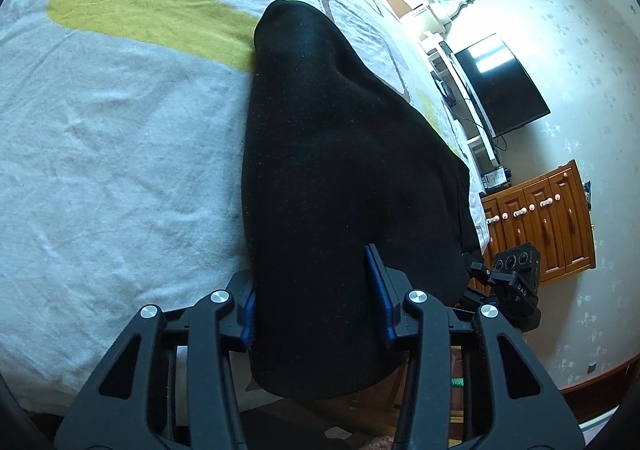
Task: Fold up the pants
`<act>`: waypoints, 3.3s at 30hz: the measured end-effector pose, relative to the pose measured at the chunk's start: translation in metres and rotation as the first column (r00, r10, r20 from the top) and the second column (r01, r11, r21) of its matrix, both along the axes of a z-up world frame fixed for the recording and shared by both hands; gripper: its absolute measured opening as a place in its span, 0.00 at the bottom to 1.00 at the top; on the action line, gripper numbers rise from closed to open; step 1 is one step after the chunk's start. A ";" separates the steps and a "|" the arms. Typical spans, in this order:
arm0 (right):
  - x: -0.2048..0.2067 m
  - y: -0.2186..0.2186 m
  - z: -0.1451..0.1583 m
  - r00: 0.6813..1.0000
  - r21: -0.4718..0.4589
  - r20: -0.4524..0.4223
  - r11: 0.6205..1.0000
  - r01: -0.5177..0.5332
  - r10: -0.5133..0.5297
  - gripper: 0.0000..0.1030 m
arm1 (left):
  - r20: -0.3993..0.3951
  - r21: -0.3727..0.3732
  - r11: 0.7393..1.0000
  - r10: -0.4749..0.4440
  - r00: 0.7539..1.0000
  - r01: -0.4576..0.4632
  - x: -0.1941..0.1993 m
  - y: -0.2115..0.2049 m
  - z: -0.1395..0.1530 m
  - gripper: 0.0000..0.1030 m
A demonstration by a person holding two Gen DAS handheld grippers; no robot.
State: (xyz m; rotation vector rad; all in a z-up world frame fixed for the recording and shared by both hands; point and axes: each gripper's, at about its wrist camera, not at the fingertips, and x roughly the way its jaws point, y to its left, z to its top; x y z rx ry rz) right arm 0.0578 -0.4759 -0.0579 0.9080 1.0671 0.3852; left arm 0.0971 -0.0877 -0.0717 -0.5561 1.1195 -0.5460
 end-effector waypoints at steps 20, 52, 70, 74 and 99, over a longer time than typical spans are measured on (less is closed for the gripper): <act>0.029 0.065 -0.004 0.995 0.014 -0.021 0.995 -0.101 0.102 0.51 | 0.003 0.086 0.992 0.092 0.996 -0.092 -0.017 0.073 0.010 0.38; 0.058 0.126 -0.001 0.974 0.004 -0.022 0.975 -0.224 0.224 0.51 | -0.015 0.087 0.973 0.215 0.976 -0.213 -0.043 0.143 0.021 0.39; 0.064 0.150 -0.003 0.964 0.056 0.014 0.962 -0.267 0.267 0.57 | -0.022 0.026 0.967 0.254 0.967 -0.254 -0.057 0.173 0.017 0.57; 0.060 0.138 0.003 0.969 0.096 0.020 0.964 -0.248 0.247 0.67 | -0.030 -0.068 0.947 0.312 0.950 -0.313 -0.059 0.195 0.021 0.70; 0.179 0.157 -0.017 0.964 0.045 0.043 0.963 -0.264 0.262 0.48 | 0.036 -0.029 0.982 0.190 0.981 -0.189 0.074 0.190 0.004 0.50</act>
